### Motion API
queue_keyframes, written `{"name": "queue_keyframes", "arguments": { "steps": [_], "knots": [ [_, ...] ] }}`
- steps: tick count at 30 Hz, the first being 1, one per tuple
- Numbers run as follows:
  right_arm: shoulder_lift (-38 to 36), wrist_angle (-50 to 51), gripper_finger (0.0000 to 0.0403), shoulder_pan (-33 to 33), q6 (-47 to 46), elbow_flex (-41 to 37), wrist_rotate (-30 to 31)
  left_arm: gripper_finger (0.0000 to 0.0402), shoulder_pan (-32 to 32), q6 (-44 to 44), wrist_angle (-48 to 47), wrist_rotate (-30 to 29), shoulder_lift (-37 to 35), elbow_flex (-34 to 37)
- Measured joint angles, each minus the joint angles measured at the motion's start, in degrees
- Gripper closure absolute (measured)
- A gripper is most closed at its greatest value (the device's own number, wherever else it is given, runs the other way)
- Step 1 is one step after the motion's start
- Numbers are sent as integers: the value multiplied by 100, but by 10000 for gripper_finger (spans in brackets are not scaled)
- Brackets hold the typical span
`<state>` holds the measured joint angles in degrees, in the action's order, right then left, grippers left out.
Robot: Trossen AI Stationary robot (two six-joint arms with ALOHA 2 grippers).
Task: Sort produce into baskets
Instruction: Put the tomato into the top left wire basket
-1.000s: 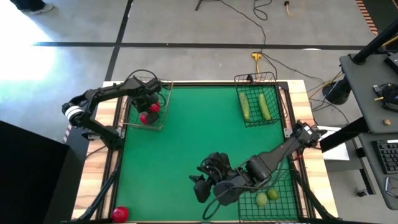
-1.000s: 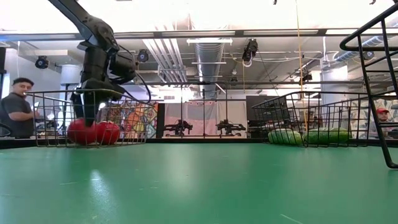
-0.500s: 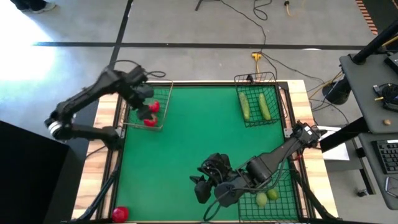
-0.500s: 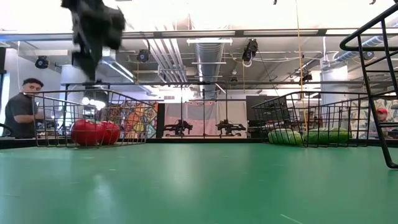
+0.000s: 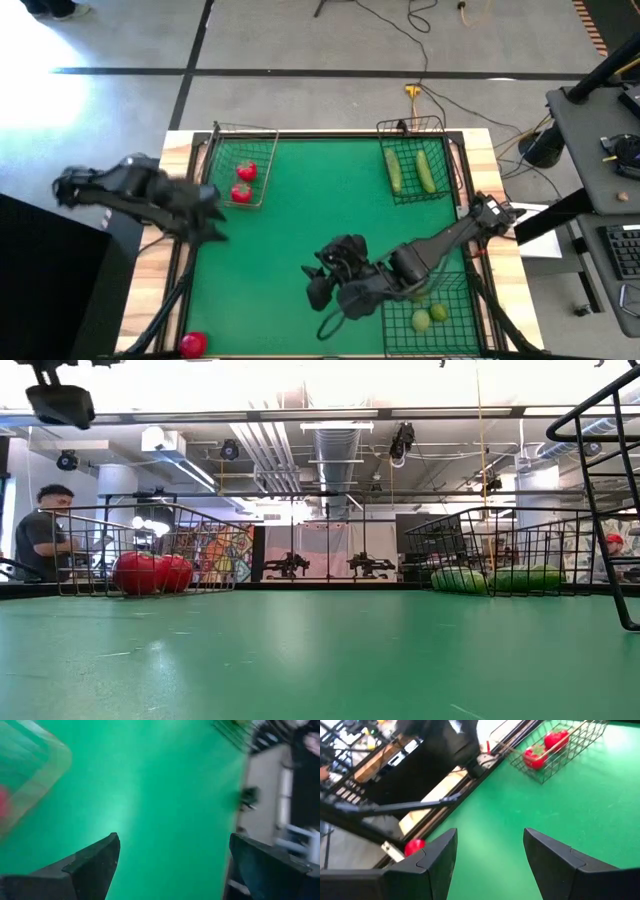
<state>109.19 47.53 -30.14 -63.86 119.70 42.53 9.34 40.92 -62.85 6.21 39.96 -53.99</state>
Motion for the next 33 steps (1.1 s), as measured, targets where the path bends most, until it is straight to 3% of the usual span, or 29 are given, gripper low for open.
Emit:
{"name": "queue_keyframes", "arguments": {
  "steps": [6, 10, 13, 19, 26, 33],
  "knots": [
    [43, -340, 184, 236, 5, -2, 13, 44, 3476, 1796, 2309, -1009, 429, 1124],
    [206, -735, 184, 244, 320, -2, -20, 44, 5247, 2663, 2431, -1387, 1258, 1320],
    [378, -957, 184, 253, 484, -2, -46, 44, 6031, 3328, 2445, -1387, 1928, 1273],
    [677, -1306, 184, 331, 443, -9, -108, 44, 6401, 3650, 2485, -1272, 2955, 732],
    [789, -1521, 184, 355, 320, -7, -796, 44, 6352, 3630, 2433, -1072, 3684, 297],
    [807, -1512, 184, 314, 449, -7, -822, 45, 6117, 3653, 2403, -190, 4471, 179]
  ]
}}
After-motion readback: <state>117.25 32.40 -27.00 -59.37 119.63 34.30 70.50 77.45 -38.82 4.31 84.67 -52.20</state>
